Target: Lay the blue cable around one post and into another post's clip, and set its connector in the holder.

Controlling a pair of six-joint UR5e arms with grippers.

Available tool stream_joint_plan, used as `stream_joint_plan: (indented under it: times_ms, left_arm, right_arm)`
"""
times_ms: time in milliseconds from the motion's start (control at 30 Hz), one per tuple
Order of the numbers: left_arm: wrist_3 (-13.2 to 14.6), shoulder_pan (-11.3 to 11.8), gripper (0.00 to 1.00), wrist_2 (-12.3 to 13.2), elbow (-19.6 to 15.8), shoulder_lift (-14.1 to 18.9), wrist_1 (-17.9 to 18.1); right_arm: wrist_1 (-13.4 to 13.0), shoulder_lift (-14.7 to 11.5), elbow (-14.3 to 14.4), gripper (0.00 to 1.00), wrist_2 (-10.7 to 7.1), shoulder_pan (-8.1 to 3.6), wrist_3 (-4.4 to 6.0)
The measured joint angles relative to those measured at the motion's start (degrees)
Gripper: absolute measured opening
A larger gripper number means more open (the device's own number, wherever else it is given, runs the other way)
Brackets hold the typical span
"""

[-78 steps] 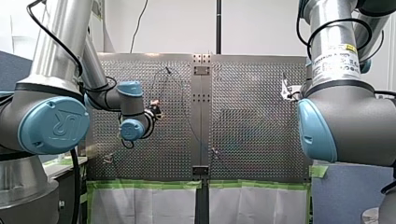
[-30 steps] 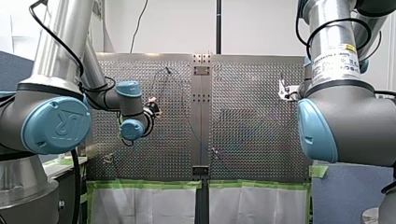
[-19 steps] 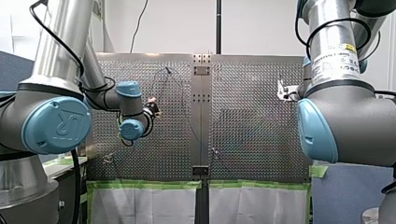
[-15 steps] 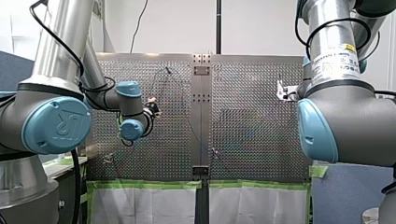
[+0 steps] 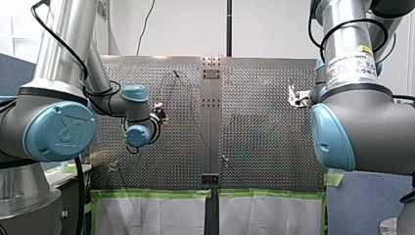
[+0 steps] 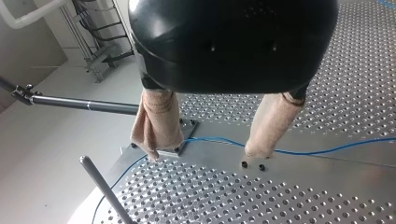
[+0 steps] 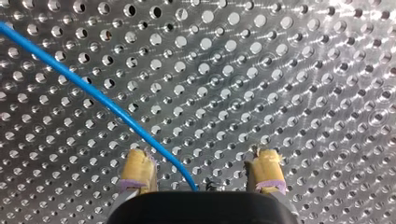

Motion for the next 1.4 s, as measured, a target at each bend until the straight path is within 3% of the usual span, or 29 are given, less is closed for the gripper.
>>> stream_joint_plan:
  times_ms: [167,400,700,1000,1400]
  left_arm:
    - [0.0,0.0,1.0,0.0,0.0,0.0,0.0]
    - [-0.2,0.1,1.0,0.0,0.0,0.0,0.0]
    - [-0.2,0.4,1.0,0.0,0.0,0.0,0.0]
    - [-0.3,0.9,1.0,0.0,-0.1,0.0,-0.1]
    - [-0.2,1.2,1.0,0.1,-0.1,0.0,-0.4]
  right_arm:
    - [1.2,-0.1,0.0,1.0,0.25,0.08,-1.47]
    - [2.7,-1.0,0.0,1.0,0.52,0.17,-2.78]
    - [3.2,-1.5,0.0,1.0,0.58,0.37,-3.25]
    - [5.0,-1.6,0.5,1.0,0.95,0.86,-4.8]
    - [5.2,-2.7,2.3,1.0,3.04,1.01,-5.51]
